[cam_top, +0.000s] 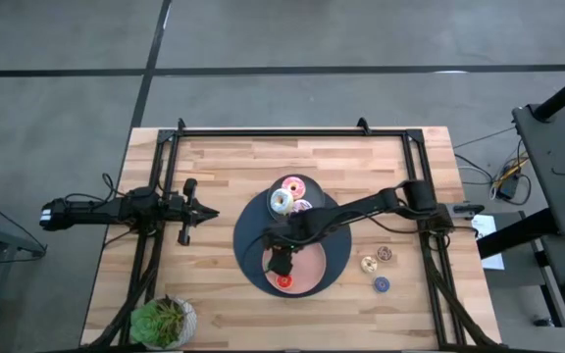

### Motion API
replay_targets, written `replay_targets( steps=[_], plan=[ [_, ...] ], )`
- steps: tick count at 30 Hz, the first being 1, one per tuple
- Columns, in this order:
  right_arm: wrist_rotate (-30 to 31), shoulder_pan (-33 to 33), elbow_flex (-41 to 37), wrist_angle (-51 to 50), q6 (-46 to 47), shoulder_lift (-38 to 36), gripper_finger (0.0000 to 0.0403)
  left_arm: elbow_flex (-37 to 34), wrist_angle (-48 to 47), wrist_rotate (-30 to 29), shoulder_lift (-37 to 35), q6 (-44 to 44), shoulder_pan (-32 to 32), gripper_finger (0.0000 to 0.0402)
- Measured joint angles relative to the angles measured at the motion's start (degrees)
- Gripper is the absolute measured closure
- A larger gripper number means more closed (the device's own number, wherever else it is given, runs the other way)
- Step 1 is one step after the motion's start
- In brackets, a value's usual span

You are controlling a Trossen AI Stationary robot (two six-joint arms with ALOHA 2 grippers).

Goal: Pick & Place donuts
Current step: Put the small orange doughnut into the pink plate

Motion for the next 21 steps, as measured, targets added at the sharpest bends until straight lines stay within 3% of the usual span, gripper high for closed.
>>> replay_targets(
  steps=[21],
  plan=[
    [1.47,-0.11,-0.08,-0.23,-1.13,1.61,0.0179,0.0,-0.01,0.01,0.0,0.02,-0.02,0.0402]
  ],
)
